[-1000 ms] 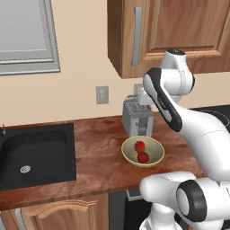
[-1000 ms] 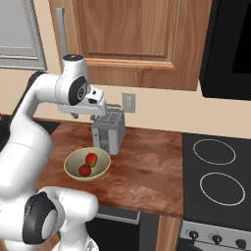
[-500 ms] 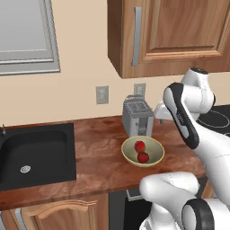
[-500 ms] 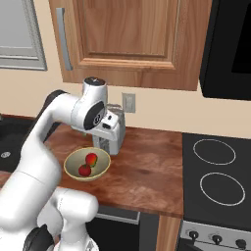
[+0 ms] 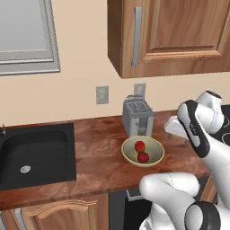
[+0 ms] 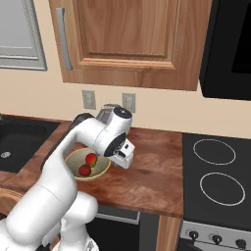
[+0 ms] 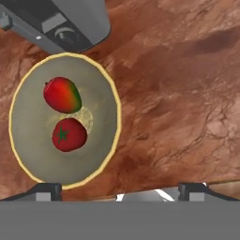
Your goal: Dump the mango and tomato from the bowl so the bowl can be washed. Place the bowl in the sink after clearing the leftovers.
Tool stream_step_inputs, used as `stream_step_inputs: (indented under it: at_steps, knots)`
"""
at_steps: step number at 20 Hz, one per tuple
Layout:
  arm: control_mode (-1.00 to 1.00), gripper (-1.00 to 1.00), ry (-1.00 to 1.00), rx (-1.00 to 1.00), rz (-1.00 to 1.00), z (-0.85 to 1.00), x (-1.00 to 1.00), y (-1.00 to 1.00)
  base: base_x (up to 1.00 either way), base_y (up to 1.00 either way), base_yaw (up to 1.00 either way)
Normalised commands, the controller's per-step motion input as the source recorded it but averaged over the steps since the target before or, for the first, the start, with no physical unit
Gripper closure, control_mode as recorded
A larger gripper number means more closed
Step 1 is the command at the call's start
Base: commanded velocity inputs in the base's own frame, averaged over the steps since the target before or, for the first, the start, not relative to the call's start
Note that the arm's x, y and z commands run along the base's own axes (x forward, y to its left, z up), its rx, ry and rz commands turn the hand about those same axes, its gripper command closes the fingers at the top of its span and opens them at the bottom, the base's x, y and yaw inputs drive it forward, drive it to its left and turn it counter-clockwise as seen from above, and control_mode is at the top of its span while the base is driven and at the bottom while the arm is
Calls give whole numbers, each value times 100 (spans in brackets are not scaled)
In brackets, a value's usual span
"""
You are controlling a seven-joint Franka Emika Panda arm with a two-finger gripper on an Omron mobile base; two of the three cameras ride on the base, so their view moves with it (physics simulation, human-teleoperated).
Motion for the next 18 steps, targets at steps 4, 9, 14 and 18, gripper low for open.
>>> stream_step_inputs:
  at_steps: [4, 9, 14, 18]
  knots:
    - [-100, -100, 10, 1, -4, -36, 0, 0, 0, 0, 0]
    - [-100, -100, 2, 0, -1, -46, 11, 2, 0, 0, 0]
    - [-100, -100, 0, 0, 0, -40, 36, 8, 0, 0, 0]
    - [-100, -100, 0, 0, 0, -36, 45, 2, 0, 0, 0]
